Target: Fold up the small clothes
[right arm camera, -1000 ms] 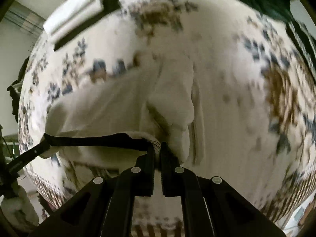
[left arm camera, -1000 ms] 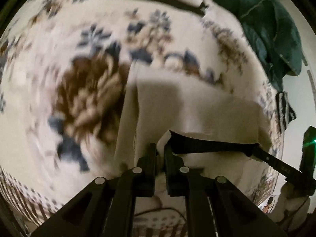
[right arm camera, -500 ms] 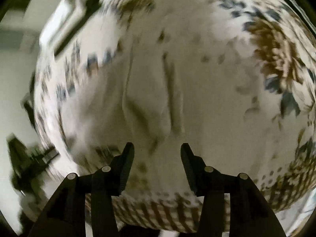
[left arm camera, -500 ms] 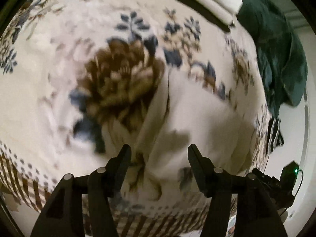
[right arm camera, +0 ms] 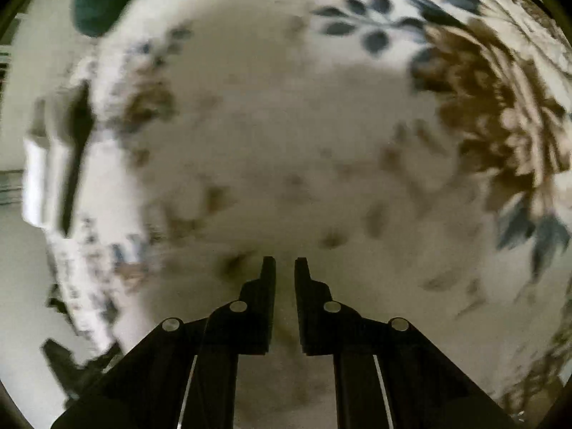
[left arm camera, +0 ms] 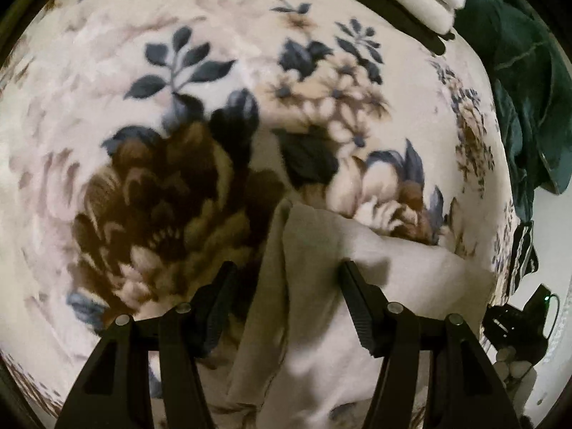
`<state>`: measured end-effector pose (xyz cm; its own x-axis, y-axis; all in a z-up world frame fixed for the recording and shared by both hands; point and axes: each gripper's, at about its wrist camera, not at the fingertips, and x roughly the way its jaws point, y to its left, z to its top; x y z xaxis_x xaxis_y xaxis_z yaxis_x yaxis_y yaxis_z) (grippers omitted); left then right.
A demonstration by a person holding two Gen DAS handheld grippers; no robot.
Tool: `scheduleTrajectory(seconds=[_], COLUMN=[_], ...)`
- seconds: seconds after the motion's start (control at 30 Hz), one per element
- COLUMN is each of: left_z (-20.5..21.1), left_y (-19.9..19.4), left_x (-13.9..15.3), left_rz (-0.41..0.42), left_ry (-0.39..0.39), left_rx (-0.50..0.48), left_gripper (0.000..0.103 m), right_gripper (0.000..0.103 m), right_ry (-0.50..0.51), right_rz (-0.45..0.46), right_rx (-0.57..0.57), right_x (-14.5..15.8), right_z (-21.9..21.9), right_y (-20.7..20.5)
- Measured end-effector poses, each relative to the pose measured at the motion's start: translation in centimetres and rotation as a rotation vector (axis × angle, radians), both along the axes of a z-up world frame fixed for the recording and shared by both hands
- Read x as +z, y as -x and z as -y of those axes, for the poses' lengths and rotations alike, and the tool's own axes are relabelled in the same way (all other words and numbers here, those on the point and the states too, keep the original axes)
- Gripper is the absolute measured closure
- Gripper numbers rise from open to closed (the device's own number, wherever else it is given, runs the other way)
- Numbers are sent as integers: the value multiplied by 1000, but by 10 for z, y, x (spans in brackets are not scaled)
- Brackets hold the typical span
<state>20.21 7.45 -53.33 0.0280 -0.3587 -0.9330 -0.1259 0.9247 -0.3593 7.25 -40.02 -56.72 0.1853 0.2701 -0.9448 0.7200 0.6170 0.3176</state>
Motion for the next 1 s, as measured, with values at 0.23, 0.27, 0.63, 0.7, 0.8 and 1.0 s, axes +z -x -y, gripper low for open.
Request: scheduleTrajectory(seconds=[0.23, 0.27, 0.63, 0.7, 0.8, 1.0], left_z=[-4, -4, -12, -19, -21, 4], left_y=[8, 8, -7, -3, 14, 59], left_x=[14, 11, 10, 13, 20, 2], left_rz=[30, 23, 68, 25, 5, -80], left_ry=[20, 21, 87, 108, 142, 76], left_rx=[5, 11, 33, 39, 39, 0], left_gripper=[46, 46, 96, 86, 72, 57], right_gripper=[41, 41, 92, 76, 45, 45], right_ry=[-120, -133, -74, -104, -130, -205], right_rz=[195, 184, 101, 101, 115, -36], right_rx=[22, 44, 70, 85, 95, 129], right_x=[40, 36, 4, 12, 31, 11], right_z=[-14, -19, -31, -24, -20, -41], right_y=[-14, -18, -34, -29, -8, 34])
